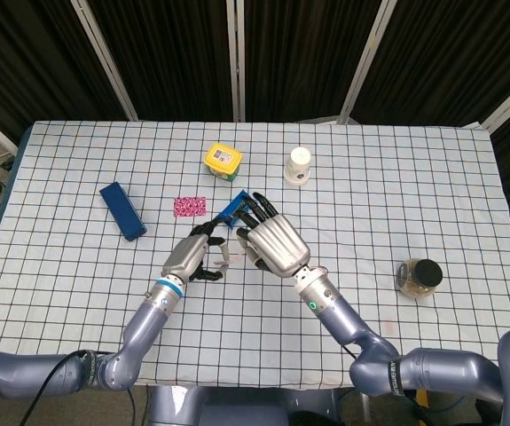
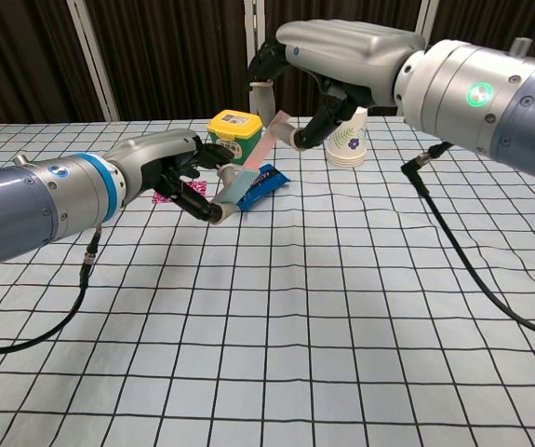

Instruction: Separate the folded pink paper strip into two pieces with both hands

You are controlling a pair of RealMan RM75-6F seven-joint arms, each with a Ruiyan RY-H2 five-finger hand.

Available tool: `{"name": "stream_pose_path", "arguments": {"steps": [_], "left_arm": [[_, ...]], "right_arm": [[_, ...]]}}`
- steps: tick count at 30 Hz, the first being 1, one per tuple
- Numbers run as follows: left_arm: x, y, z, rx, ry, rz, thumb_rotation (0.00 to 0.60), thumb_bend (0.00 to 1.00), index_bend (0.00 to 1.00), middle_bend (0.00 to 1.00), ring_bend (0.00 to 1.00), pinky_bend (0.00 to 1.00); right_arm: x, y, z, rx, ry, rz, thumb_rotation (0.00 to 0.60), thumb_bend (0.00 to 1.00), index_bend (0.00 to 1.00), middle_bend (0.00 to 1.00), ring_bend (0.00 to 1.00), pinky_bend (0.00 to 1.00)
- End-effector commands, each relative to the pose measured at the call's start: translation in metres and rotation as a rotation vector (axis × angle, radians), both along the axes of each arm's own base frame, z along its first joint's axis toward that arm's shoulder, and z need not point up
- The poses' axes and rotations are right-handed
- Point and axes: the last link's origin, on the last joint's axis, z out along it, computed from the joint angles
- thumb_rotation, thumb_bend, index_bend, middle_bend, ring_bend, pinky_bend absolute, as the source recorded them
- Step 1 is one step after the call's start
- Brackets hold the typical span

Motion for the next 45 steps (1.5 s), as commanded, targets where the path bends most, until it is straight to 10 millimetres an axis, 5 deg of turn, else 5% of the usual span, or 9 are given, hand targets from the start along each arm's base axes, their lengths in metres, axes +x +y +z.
{"name": "stream_pose_path", "arguments": {"steps": [1, 16, 19, 20, 23, 25, 27, 35, 45], "left_arm": [[-0.008, 0.002, 0.001, 0.005, 0.012, 0.014, 0.600, 0.46, 0.67, 0.00, 0.00, 0.00], [-0.069, 0.012, 0.014, 0.047, 0.083, 0.122, 0.600, 0.47, 0.65, 0.00, 0.00, 0.00], [-0.075, 0.011, 0.017, 0.045, 0.079, 0.128, 0.600, 0.37, 0.44, 0.00, 0.00, 0.00], [-0.076, 0.011, 0.017, 0.042, 0.073, 0.130, 0.600, 0.27, 0.29, 0.00, 0.00, 0.00], [-0.079, 0.009, 0.020, 0.041, 0.050, 0.131, 0.600, 0.03, 0.01, 0.00, 0.00, 0.00], [-0.080, 0.009, 0.023, 0.044, 0.049, 0.122, 0.600, 0.00, 0.00, 0.00, 0.00, 0.00], [-0.081, 0.009, 0.027, 0.058, 0.048, 0.114, 0.600, 0.00, 0.00, 0.00, 0.00, 0.00], [-0.086, 0.008, 0.052, 0.139, 0.033, 0.090, 0.600, 0.00, 0.00, 0.00, 0.00, 0.00], [-0.145, -0.002, 0.132, 0.386, 0.166, 0.058, 0.600, 0.00, 0.00, 0.00, 0.00, 0.00]], "right_arm": [[-0.004, -0.001, 0.007, -0.012, -0.002, -0.001, 0.600, 0.43, 0.74, 0.22, 0.00, 0.00], [-0.046, -0.008, 0.040, -0.083, 0.043, -0.040, 0.600, 0.43, 0.74, 0.22, 0.00, 0.00], [-0.055, -0.007, 0.038, -0.081, 0.058, -0.053, 0.600, 0.43, 0.73, 0.22, 0.00, 0.00], [-0.057, -0.007, 0.037, -0.081, 0.063, -0.056, 0.600, 0.42, 0.71, 0.22, 0.00, 0.00], [-0.067, -0.008, 0.033, -0.094, 0.092, -0.067, 0.600, 0.18, 0.34, 0.14, 0.00, 0.00], [-0.075, -0.009, 0.030, -0.102, 0.125, -0.084, 0.600, 0.03, 0.12, 0.07, 0.00, 0.00], [-0.081, -0.008, 0.028, -0.096, 0.150, -0.108, 0.600, 0.00, 0.03, 0.03, 0.00, 0.00], [-0.095, -0.001, 0.039, -0.103, 0.128, -0.155, 0.600, 0.00, 0.02, 0.02, 0.00, 0.00], [-0.159, 0.025, 0.105, -0.295, 0.202, -0.123, 0.600, 0.00, 0.02, 0.01, 0.00, 0.00]]}}
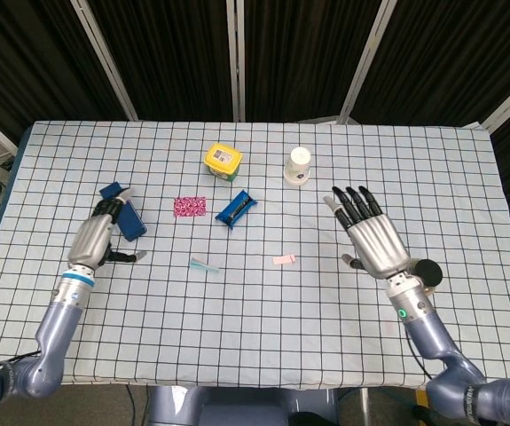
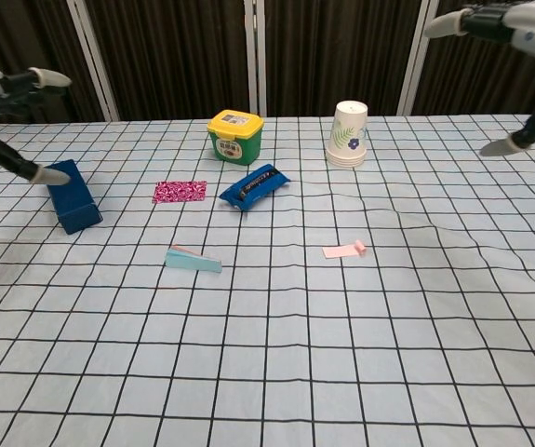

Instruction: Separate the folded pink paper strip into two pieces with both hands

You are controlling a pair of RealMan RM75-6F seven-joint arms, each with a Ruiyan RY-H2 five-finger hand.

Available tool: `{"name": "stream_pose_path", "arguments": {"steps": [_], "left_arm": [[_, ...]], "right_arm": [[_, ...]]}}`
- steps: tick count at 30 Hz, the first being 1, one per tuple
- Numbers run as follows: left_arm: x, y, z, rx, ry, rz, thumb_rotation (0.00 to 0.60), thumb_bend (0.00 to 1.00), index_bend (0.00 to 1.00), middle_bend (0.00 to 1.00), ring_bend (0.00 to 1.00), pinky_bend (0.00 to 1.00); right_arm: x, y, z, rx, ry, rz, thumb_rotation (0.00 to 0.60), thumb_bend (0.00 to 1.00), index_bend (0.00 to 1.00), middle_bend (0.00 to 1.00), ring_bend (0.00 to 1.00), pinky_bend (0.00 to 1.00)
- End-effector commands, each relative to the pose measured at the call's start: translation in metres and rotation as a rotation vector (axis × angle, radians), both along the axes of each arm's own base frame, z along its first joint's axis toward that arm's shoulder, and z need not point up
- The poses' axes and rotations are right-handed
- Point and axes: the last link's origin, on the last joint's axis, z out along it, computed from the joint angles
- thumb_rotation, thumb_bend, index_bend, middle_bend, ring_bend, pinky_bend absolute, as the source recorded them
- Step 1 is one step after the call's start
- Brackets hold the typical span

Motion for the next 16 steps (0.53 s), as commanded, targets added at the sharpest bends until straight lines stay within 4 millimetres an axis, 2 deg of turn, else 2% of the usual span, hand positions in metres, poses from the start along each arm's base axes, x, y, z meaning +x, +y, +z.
{"name": "stream_pose_path", "arguments": {"steps": [1, 5, 8, 10, 12, 16], "left_arm": [[-0.028, -0.007, 0.027, 0.096, 0.053, 0.021, 0.600, 0.00, 0.00, 0.00, 0.00, 0.00], [-0.060, -0.032, 0.059, 0.212, 0.109, 0.053, 0.600, 0.00, 0.00, 0.00, 0.00, 0.00], [-0.069, -0.050, 0.068, 0.231, 0.116, 0.062, 0.600, 0.00, 0.00, 0.00, 0.00, 0.00], [-0.078, -0.074, 0.074, 0.211, 0.130, 0.081, 0.600, 0.00, 0.00, 0.00, 0.00, 0.00], [-0.081, -0.093, 0.078, 0.195, 0.147, 0.079, 0.600, 0.00, 0.00, 0.00, 0.00, 0.00], [-0.083, -0.116, 0.081, 0.179, 0.166, 0.065, 0.600, 0.00, 0.00, 0.00, 0.00, 0.00]], "right_arm": [[-0.034, 0.008, 0.024, -0.079, 0.114, 0.036, 0.600, 0.00, 0.02, 0.00, 0.00, 0.00], [-0.068, 0.025, 0.048, -0.143, 0.105, -0.001, 0.600, 0.00, 0.02, 0.00, 0.00, 0.00], [-0.080, 0.038, 0.054, -0.160, 0.071, -0.044, 0.600, 0.00, 0.01, 0.00, 0.00, 0.00], [-0.092, 0.058, 0.059, -0.175, 0.050, -0.119, 0.600, 0.00, 0.00, 0.00, 0.00, 0.00], [-0.096, 0.073, 0.060, -0.184, 0.043, -0.153, 0.600, 0.00, 0.00, 0.00, 0.00, 0.00], [-0.104, 0.096, 0.057, -0.179, 0.044, -0.187, 0.600, 0.00, 0.00, 0.00, 0.00, 0.00]]}}
